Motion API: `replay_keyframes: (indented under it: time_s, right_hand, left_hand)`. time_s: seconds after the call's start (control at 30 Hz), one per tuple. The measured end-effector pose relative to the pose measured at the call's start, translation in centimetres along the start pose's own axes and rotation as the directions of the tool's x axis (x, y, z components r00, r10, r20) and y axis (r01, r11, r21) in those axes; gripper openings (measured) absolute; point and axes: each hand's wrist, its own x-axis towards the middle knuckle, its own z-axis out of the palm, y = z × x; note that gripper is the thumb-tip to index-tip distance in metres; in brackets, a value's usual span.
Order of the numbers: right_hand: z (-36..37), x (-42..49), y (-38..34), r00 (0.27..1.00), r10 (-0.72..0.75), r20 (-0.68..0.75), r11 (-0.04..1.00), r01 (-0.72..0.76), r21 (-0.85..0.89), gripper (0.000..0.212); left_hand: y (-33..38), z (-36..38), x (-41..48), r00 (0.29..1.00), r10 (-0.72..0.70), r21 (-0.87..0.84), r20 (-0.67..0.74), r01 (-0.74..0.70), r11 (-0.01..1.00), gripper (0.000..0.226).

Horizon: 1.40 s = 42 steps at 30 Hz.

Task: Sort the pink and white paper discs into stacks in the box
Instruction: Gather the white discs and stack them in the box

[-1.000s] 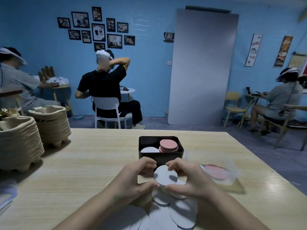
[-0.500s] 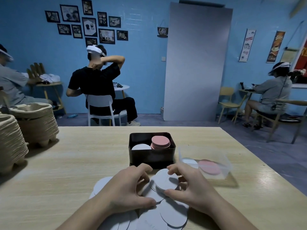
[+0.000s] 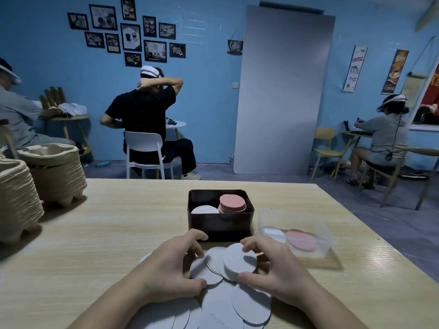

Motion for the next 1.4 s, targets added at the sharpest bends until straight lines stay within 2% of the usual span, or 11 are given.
replay_keyframes:
  time_s: [0.33,0.57,0.63,0.73,1.0,1.17,1.4]
  right_hand:
    - [0.2,0.1,-0.3,1.0,0.026,-0.007,0.999,-0.025,0.036,0.038]
    - [0.4,0.1,-0.2,0.999,0.026,-0.019,0.999,-0.026,0.023,0.039]
    - [0.5,0.2,-0.3,1.0,0.018,-0.011,1.0,-0.018,0.012,0.04]
    - [0.7,0.3,-0.5,1.0,0.004,0.005,1.0,-0.004,0.008,0.043]
    - [1.2,0.6,-1.2,1.0,-0.011,0.02,0.997,0.01,0.074,0.046]
    - [1.5,0.8,-1.4,0.998,-0.064,0.026,0.997,0.063,0.043,0.05]
    - [1.5,0.8,-1.6,0.993,-0.108,-0.04,0.99,0.111,0.092,0.04]
  left_hand:
    - [0.0,-0.8,-0.2,0.999,0.025,0.002,-0.023,-0.025,1.0,0.067]
    - [-2.4,-3.4,-1.1,0.97,-0.068,-0.068,-0.233,0.053,0.996,0.067]
    - [-2.1,-2.9,-0.9,0.966,-0.079,-0.139,-0.246,0.045,0.989,0.068]
    - [-0.9,-1.4,-0.5,0.977,-0.027,-0.191,-0.212,-0.015,0.981,0.066]
    - [0.3,0.7,0.7,0.98,0.092,-0.142,-0.177,-0.118,0.983,0.058]
    - [1.1,1.1,1.2,0.959,0.202,-0.073,-0.197,-0.22,0.973,0.043]
    - [1.4,1.4,1.0,0.939,0.283,-0.033,-0.194,-0.294,0.955,0.036]
